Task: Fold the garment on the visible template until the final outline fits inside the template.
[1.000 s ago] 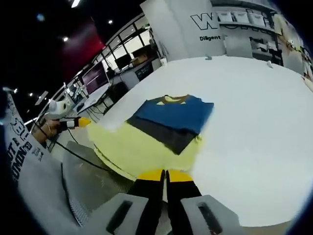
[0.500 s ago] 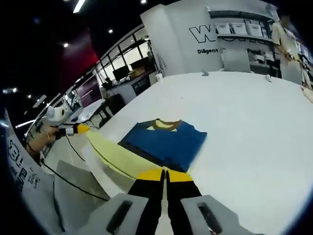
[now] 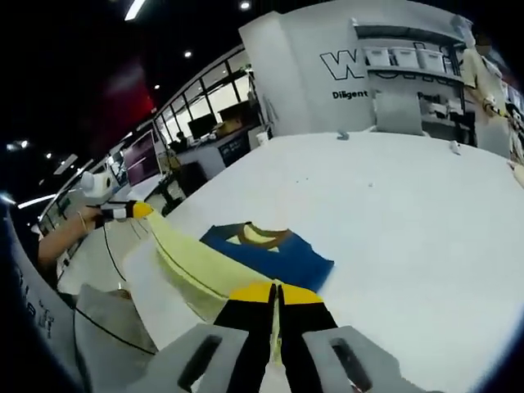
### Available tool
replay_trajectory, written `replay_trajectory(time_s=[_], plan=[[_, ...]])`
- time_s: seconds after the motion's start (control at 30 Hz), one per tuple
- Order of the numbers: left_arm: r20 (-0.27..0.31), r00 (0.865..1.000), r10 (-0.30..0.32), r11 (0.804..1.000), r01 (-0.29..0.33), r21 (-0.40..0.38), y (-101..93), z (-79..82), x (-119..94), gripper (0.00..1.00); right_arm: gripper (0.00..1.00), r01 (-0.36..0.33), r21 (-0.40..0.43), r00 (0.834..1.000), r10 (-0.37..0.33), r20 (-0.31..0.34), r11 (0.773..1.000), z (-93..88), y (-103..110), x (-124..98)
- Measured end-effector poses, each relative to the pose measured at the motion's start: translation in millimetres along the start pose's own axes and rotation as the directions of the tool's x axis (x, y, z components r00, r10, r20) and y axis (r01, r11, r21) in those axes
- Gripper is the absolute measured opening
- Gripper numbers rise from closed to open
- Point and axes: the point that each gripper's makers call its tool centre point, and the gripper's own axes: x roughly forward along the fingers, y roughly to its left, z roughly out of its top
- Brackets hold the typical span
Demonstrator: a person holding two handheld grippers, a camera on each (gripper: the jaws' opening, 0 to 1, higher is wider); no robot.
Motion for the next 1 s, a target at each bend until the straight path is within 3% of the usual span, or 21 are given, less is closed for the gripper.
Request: replay_trajectory(time_s=[0.33,0.47,0.7,0.77,1.0], plan=[[-0.069,0.998,0.01,0.999,-0.006,0.05,27.0,-18.1,50,0.0,0.0,0.0,-0.01,0.999,0.0,-0.032,1.0,7.3,-23,39],[-0.098,0.995,-0.009,0.998,0.015,0.058,30.8,-25.6,67,0.0,0.0,0.014,-0.044,0.997,-0.017,-0.074,0.999,1.3,-30,49],[-0.149,0.989,-0.023,0.996,0.036,0.085,38.7,-43.4,96,0.0,0.0,0.037,-0.02,0.994,-0.039,-0.106,0.999,-11.2,-52,75],[-0.158,0.987,-0.015,0.99,0.036,0.136,41.2,-45.1,103,0.0,0.0,0.04,-0.022,0.993,-0.042,-0.113,0.999,-13.1,-55,79],[-0.168,0.986,-0.009,0.994,0.027,0.102,47.4,-52.2,123,0.0,0.0,0.067,0.001,0.991,-0.067,-0.117,0.998,-16.2,-65,90]])
